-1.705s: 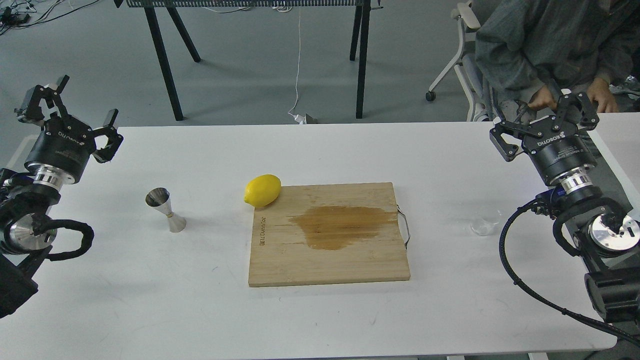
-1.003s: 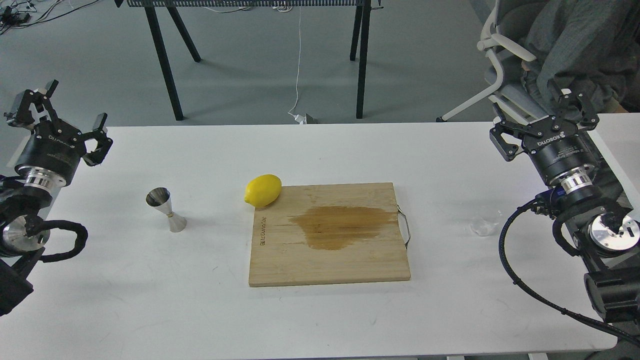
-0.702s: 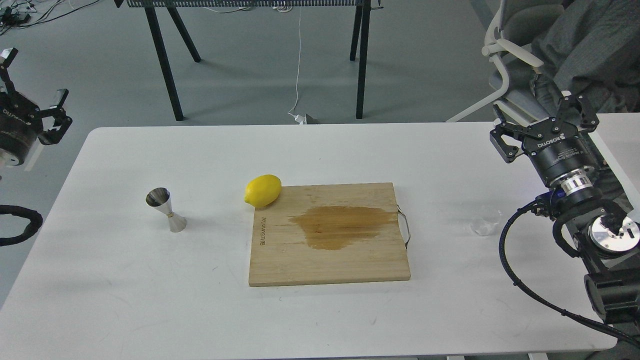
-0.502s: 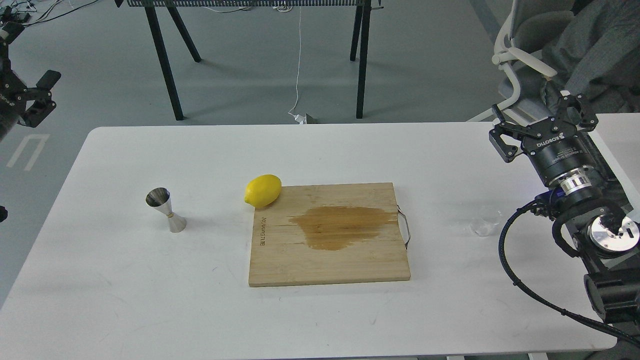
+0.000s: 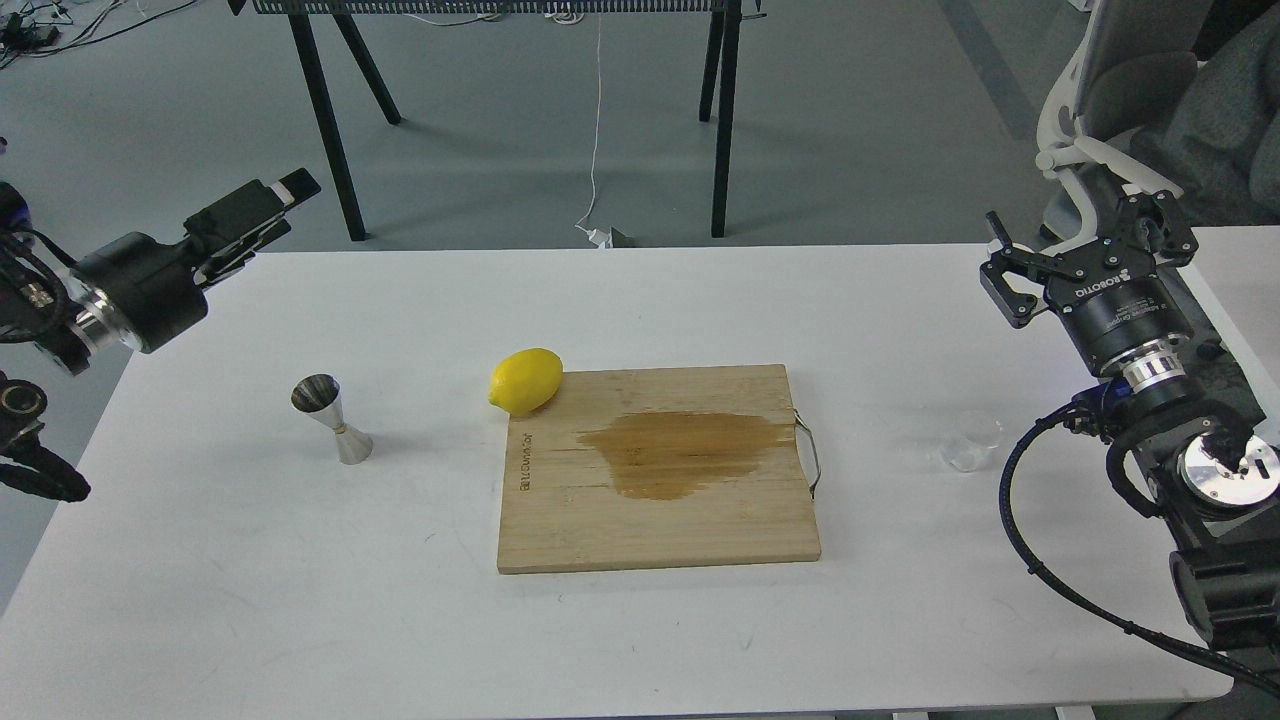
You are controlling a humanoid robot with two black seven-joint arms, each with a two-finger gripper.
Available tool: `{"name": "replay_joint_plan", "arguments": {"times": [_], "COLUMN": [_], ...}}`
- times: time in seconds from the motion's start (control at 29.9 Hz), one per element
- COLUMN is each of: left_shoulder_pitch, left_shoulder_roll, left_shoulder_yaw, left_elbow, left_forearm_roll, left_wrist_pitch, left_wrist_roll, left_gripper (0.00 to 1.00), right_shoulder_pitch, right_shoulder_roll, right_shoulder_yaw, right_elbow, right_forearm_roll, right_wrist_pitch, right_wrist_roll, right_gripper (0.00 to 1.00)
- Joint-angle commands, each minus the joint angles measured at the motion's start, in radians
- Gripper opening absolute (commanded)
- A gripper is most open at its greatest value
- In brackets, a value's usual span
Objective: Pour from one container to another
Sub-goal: 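Raise the left gripper and swing it toward the metal jigger, then close the left gripper around the metal jigger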
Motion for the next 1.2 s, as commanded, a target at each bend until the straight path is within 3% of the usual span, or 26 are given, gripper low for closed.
{"name": "replay_joint_plan", "arguments": {"times": [0.0, 0.17, 0.67, 1.17], "left_shoulder_pitch": [0.024, 0.084, 0.263, 0.36], "left_shoulder_roll": [-0.012, -0.012, -0.043, -0.098], "left_shoulder_yaw": [0.07, 0.089, 0.09, 0.09], "left_elbow": [0.005, 0.002, 0.007, 0.084], "left_forearm_roll": [0.038, 0.059, 0.154, 0.268], "left_wrist_pitch": [0.207, 0.309, 0.489, 0.489], "left_wrist_roll": [0.0, 0.0, 0.0, 0.0], "left_gripper": [1.0, 1.0, 1.0, 1.0], "right_shoulder_pitch": [-0.002, -0.003, -0.005, -0.011], "right_shoulder_roll": [0.0, 0.0, -0.002, -0.002], "right_shoulder_yaw": [-0.005, -0.011, -0.014, -0.013], "right_elbow": [-0.001, -0.003, 0.002, 0.004], "right_forearm_roll": [-0.002, -0.002, -0.002, -0.002], "right_wrist_pitch": [0.0, 0.0, 0.0, 0.0], "right_wrist_roll": [0.0, 0.0, 0.0, 0.0], "right_gripper": [0.99, 0.99, 0.99, 0.99]}}
